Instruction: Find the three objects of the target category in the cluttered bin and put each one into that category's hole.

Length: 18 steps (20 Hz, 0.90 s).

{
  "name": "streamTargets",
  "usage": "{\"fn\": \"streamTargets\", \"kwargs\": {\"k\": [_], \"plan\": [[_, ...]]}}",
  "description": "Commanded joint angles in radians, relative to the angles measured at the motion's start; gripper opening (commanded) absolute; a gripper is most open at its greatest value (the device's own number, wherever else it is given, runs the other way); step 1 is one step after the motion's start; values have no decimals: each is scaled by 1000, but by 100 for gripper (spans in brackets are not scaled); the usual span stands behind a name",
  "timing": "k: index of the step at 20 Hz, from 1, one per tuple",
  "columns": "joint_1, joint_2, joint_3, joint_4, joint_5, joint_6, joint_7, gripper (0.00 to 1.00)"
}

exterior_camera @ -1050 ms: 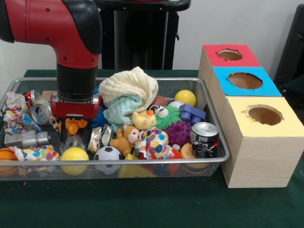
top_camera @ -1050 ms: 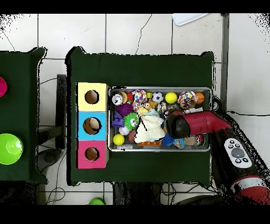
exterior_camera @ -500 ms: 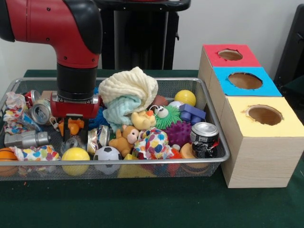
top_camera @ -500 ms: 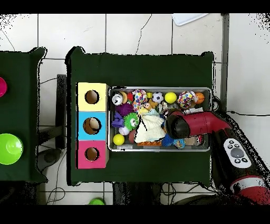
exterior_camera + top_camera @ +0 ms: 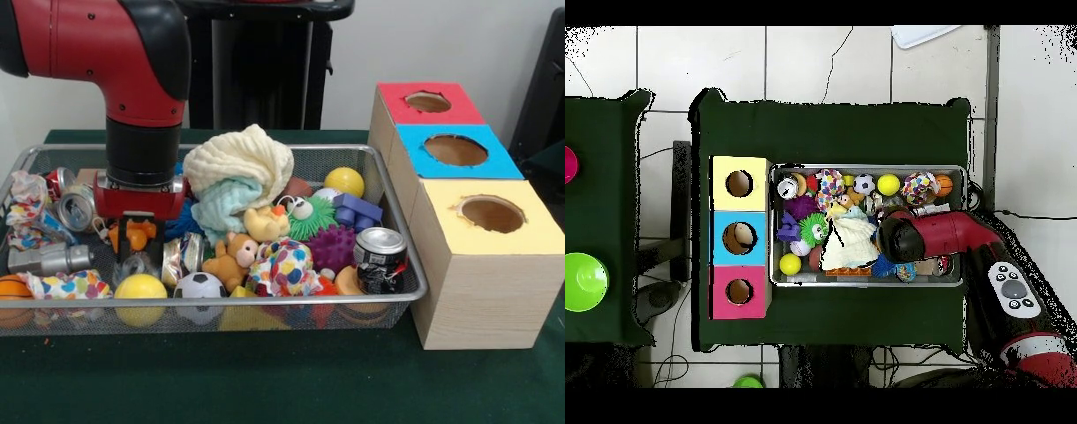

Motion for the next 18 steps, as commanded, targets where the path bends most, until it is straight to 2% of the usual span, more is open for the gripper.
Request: {"fn": "streamTargets", "kwargs": {"k": [1, 13, 18], "plan": [[24, 65, 11, 9, -27, -48, 3, 100], [27, 66, 8, 5, -41, -63, -11, 100], [64, 69, -34, -11, -76, -109, 29, 100]]}}
